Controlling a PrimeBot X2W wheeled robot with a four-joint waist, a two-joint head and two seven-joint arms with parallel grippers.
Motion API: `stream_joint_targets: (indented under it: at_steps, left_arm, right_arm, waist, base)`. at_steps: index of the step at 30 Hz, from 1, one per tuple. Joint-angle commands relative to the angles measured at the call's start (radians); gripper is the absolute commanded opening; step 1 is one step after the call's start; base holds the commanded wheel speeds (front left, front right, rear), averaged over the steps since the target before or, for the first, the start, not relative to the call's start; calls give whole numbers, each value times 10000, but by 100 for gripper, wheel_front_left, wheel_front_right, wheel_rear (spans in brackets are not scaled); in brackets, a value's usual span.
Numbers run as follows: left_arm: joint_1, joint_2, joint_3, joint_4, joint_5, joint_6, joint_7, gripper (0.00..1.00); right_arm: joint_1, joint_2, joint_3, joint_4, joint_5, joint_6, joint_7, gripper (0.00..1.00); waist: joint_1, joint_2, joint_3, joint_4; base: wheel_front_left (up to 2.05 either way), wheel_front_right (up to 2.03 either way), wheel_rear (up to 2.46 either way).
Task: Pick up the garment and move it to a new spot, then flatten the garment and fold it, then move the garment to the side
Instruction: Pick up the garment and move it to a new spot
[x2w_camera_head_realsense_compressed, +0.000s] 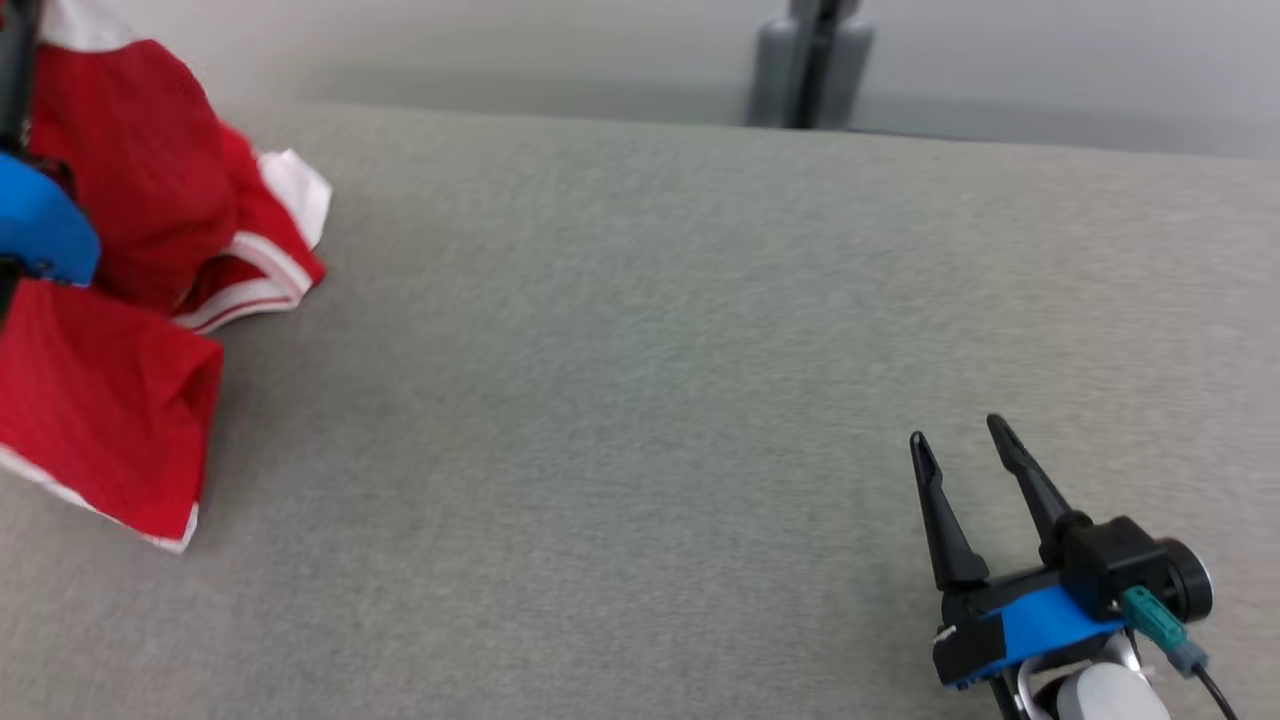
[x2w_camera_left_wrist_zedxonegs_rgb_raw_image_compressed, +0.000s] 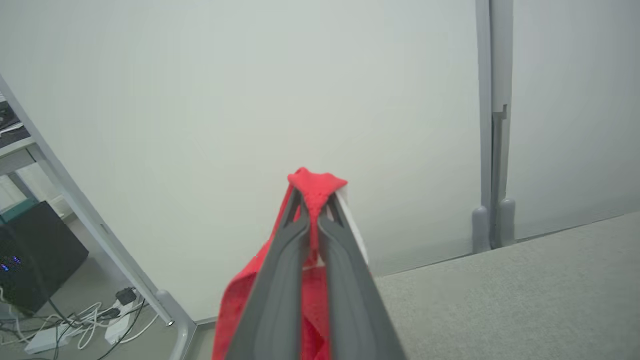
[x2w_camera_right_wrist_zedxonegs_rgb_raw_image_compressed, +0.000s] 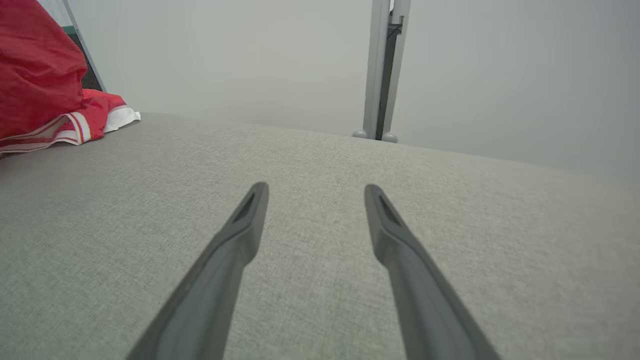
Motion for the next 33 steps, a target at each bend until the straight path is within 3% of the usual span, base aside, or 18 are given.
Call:
stream_joint_targets:
  at_steps: [1,10,15,18,24,33]
  left_arm:
    - [-232,-74,-154,-383,115,10,135,0]
    - [-1195,-882,-1771,-2517,469,-4,960,0]
    - [-1600,-1397,-2385,-3452,-151,-6,1133,0]
    - [-1273,-1399,-2591,-3590,-473,-7,1186,0]
    - [575,-1541,-2886,-2763,-1235,201,882,0]
    - [3225,-2195,-3283,520,-2266,393,365,0]
  right_arm:
    - [255,-37,-35,114,109,-3,-7,100]
    - [789,-35,-688,352,518,-1,-7,100]
    - [940,-34,-1102,342,617,-1,-7,100]
    - [993,-31,-1367,286,669,-1,-7,100]
    - [848,-32,-1942,84,607,-1,-9,100]
    - [537,-34,-2017,-51,635,-1,-7,100]
  waist:
    - [1,0,-869,-903]
    - [1,0,-1839,-2463]
    - [1,0,-1897,-2833]
    - [1,0,-1850,-2885]
    - [1,0,-1610,-2802]
    - [1,0,-1075,-2663]
  base:
    - [0,0,0]
    - [0,0,0]
    - [0,0,0]
    - [0,0,0]
    - [0,0,0]
    - [0,0,0]
